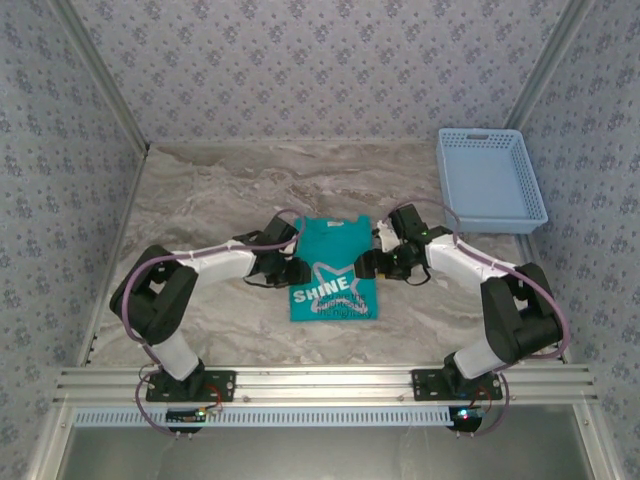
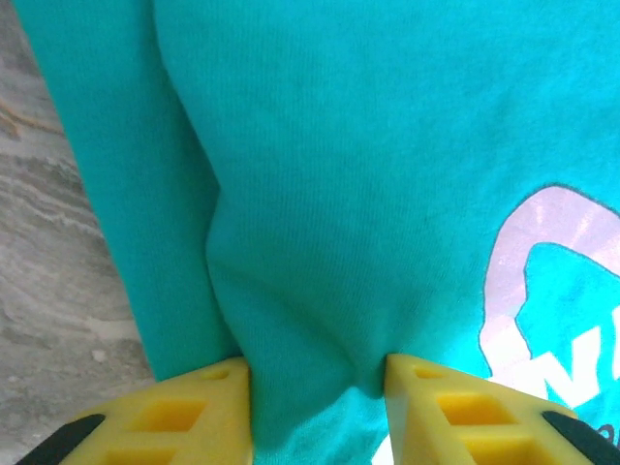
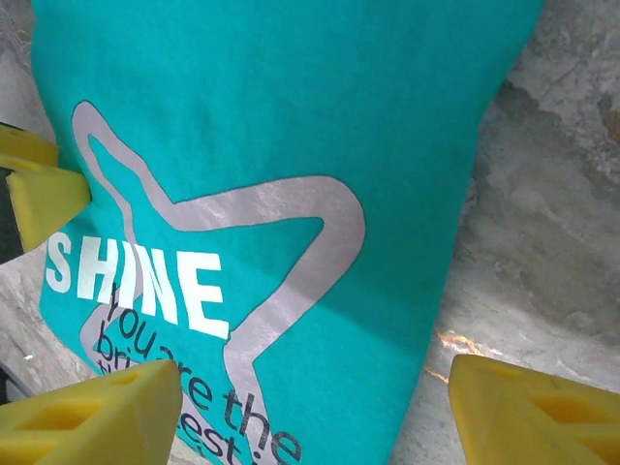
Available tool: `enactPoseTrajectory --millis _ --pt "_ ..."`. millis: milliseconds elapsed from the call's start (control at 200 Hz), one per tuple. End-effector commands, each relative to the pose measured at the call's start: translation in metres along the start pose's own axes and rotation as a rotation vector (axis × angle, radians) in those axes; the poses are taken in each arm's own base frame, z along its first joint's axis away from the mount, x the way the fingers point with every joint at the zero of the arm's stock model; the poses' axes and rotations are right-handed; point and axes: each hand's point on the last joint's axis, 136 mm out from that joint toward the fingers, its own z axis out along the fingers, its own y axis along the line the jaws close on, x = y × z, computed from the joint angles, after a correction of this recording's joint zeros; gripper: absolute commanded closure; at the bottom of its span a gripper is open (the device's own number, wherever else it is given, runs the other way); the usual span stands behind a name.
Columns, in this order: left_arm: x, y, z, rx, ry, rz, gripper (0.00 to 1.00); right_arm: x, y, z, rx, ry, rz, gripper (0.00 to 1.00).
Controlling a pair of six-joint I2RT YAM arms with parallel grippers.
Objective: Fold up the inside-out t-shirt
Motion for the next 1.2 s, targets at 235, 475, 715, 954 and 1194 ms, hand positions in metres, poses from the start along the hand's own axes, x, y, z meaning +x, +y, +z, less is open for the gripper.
enactPoseTrajectory --millis 235,475,715,954,1194 --pt "0.004 -0.016 -0.031 0.077 -0.045 -0.018 1.0 0.006 0.012 0.002 -0.187 0.036 0.034 0.69" --pt "0.017 -0.023 -0.062 0.141 -0.08 -0.049 1.0 0.003 0.016 -0.017 -0.216 0.018 0.039 0.76" --pt "0.053 0.033 -0.04 0.011 -0.065 -0.149 0.86 0.018 0.004 -0.016 -0.134 0.01 0.052 0.45" --pt "0.055 0.038 -0.044 0.025 -0.098 -0.187 0.71 0.03 0.013 -0.006 -0.047 0.053 -0.034 0.39" --pt "0.024 0.026 -0.069 0.075 -0.138 -0.176 0.58 0.002 0.017 -0.013 -0.01 -0.027 -0.078 0.39"
